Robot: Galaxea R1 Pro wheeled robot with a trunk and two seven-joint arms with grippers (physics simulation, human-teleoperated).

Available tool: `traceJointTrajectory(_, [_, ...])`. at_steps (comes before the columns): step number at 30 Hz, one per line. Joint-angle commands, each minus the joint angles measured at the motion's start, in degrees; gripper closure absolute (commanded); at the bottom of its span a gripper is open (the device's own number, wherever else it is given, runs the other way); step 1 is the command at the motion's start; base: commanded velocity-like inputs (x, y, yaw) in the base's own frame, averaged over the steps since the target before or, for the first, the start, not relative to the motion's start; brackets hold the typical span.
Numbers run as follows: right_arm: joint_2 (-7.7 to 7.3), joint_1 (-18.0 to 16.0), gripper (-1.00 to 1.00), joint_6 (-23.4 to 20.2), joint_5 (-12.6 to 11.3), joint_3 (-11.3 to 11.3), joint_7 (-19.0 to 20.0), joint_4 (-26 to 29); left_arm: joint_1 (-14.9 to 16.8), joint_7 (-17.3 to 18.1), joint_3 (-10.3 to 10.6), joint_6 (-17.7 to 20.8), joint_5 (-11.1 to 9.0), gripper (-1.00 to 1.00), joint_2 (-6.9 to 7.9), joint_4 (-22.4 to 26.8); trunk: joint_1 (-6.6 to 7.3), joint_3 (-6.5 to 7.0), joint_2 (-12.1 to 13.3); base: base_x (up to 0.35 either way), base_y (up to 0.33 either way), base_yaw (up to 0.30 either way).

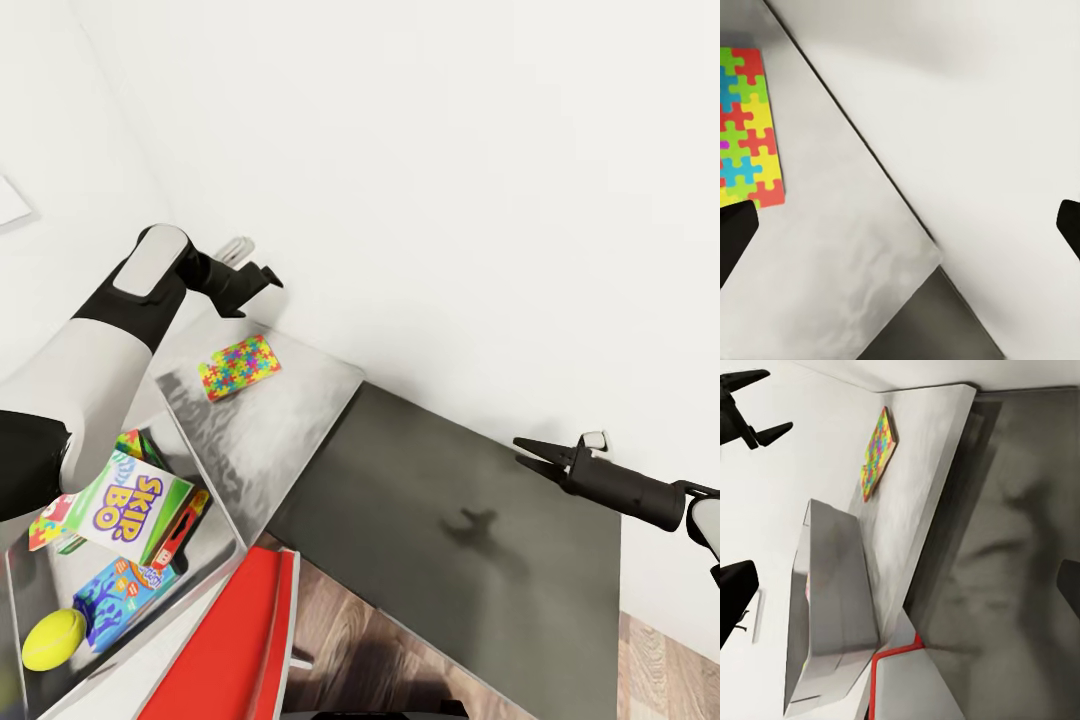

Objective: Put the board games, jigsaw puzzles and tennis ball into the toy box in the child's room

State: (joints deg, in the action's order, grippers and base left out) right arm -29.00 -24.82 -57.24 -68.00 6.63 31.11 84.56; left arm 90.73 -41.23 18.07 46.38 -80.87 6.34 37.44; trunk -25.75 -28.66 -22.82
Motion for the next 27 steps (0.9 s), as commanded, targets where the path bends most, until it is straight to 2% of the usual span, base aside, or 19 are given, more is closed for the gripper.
traceJointTrajectory(1, [0.00,-0.1,-1.00,-0.2,0.3,0.0,0.3,0.0,0.1,-0.5,0.3,-0.1,-0.6,-1.00,0.08,-0.3,-0.03,-0.09,-0.1,0.002,0.000,0.000])
traceJointTrajectory(7, [0.00,-0.1,-1.00,-0.2,0.3,0.0,0.4,0.0,0.1,-0.5,0.3,-1.3,-0.2,-1.00,0.13,-3.2,-0.03,-0.09,-0.1,0.000,0.000,0.000])
traceJointTrajectory(10, [0.00,-0.1,-1.00,-0.2,0.3,0.0,0.4,0.0,0.1,-0.5,0.3,-3.4,0.6,-1.00,0.15,-4.0,-0.03,-0.09,-0.1,0.000,0.000,0.000])
traceJointTrajectory(18, [0.00,-0.1,-1.00,-0.2,0.2,0.0,0.4,0.0,0.1,-0.5,0.0,-5.6,2.3,-1.00,0.81,-5.0,-0.03,-0.48,-0.1,0.000,0.000,0.000])
traceJointTrajectory(21, [0.00,-0.1,-1.00,-0.2,0.3,0.0,0.4,0.0,0.1,-0.5,0.0,-6.1,3.9,-1.00,1.30,-5.6,-0.03,-0.73,-0.1,0.000,0.000,0.000])
traceJointTrajectory(25, [0.00,-0.1,-1.00,-0.2,0.2,0.0,0.4,0.0,0.1,-0.5,0.1,-6.5,7.9,-1.00,1.57,-6.0,-0.03,-1.08,-0.1,0.000,0.000,0.000])
traceJointTrajectory(26, [0.00,-0.1,-1.00,-0.2,0.2,0.0,0.4,0.0,0.1,-0.5,0.1,-6.5,7.9,-1.00,1.57,-6.0,-0.03,-1.17,-0.1,0.000,0.000,0.000])
traceJointTrajectory(27, [0.00,-0.1,-1.00,-0.2,0.2,0.0,0.4,0.0,0.1,-0.5,0.1,-6.6,9.1,-1.00,1.62,-6.0,-0.03,-1.26,-0.1,0.000,0.000,0.000])
